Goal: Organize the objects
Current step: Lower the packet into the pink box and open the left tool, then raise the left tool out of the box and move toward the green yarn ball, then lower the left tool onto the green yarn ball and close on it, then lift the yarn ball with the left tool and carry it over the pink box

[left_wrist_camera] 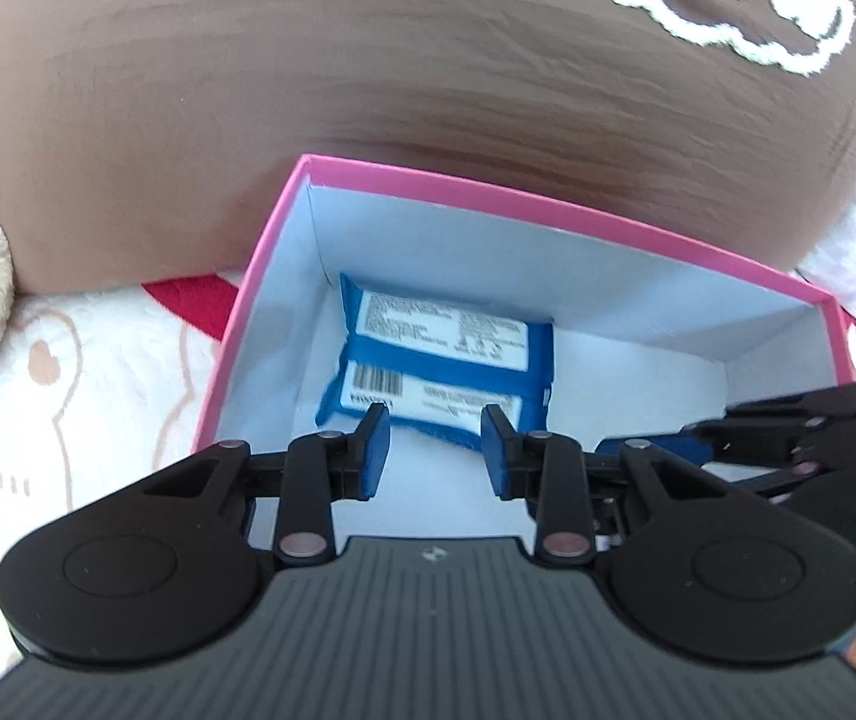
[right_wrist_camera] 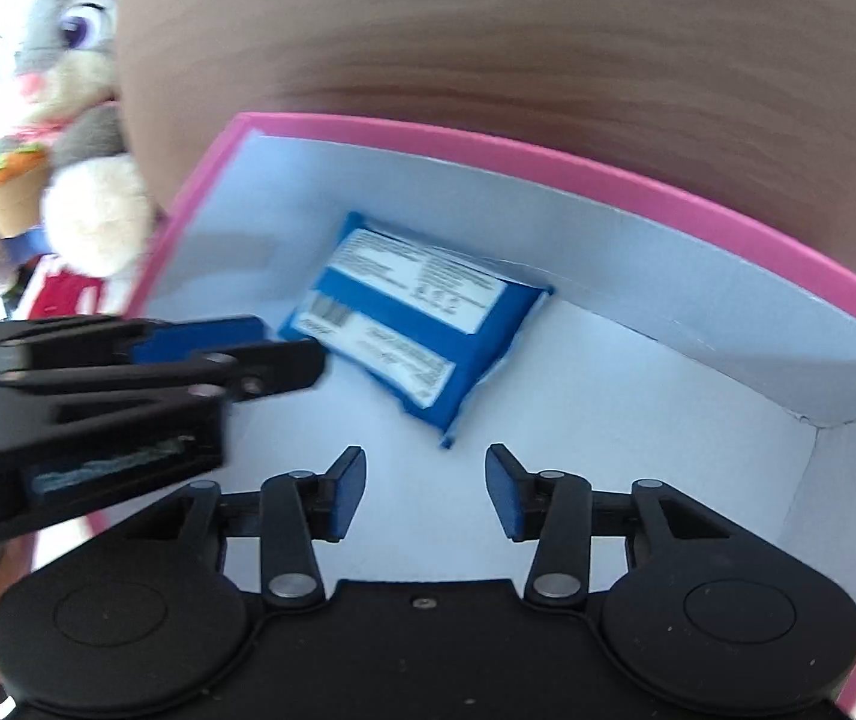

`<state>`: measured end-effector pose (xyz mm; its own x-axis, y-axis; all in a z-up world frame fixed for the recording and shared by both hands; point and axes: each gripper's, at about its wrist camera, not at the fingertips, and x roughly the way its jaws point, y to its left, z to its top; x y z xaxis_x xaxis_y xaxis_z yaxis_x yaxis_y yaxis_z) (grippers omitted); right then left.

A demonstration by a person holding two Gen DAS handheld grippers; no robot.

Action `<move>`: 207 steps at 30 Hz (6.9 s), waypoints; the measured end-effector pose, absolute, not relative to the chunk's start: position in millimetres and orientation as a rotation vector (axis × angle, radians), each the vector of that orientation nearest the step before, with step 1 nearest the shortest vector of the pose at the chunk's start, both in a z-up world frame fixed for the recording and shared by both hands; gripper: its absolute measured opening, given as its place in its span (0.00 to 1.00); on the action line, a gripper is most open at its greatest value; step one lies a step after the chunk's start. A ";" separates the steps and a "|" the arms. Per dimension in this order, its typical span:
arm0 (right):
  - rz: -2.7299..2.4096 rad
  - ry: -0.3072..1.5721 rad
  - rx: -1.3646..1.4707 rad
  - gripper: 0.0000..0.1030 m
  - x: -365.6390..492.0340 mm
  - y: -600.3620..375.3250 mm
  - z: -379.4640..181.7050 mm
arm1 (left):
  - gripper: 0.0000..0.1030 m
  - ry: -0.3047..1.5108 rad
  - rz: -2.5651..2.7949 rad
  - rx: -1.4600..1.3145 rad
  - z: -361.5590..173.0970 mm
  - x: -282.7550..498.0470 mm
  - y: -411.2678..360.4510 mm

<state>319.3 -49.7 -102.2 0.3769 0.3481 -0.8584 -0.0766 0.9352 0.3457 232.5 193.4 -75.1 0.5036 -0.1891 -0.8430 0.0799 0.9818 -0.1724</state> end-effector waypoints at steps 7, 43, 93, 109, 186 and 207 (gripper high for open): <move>0.293 1.059 0.210 0.49 291.8 -60.2 -70.4 | 0.33 1.030 -0.176 -0.093 -47.6 211.3 176.2; 0.314 0.959 -0.032 0.73 110.0 -96.2 43.0 | 0.63 0.919 -0.314 0.037 70.0 32.5 108.0; 0.125 0.793 -0.251 0.84 -40.0 -226.4 16.3 | 0.92 0.988 -0.506 -0.014 25.7 4.1 -45.6; 0.084 0.837 -0.204 0.84 -25.4 -285.1 -36.5 | 0.91 0.990 -0.580 -0.070 -29.0 38.5 -91.0; -0.054 0.847 0.058 0.83 22.5 -339.6 -140.9 | 0.52 0.972 -0.827 -0.233 -126.7 99.2 -170.1; 0.079 0.859 0.009 0.79 12.8 -291.9 -108.3 | 0.40 0.994 -0.870 -0.180 -89.4 71.7 -124.9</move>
